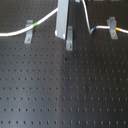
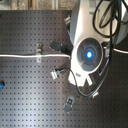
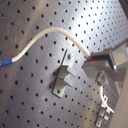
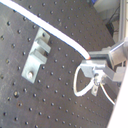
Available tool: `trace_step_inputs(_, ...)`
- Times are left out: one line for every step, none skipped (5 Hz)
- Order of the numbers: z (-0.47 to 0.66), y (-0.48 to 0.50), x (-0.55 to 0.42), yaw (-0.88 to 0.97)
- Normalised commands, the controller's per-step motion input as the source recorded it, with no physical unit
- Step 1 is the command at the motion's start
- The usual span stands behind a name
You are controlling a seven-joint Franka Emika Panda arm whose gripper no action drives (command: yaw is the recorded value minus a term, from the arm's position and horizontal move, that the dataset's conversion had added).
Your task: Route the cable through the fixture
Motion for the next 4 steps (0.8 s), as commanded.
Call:
trace_step_inputs(0.16,-0.203,-0.161,-0.21)
trace_step_inputs(0.30,-0.063,-0.378,-0.30)
trace_step_inputs(0.33,0.039,-0.542,-0.16)
trace_step_inputs(0.29,0.063,-0.394,-0.15)
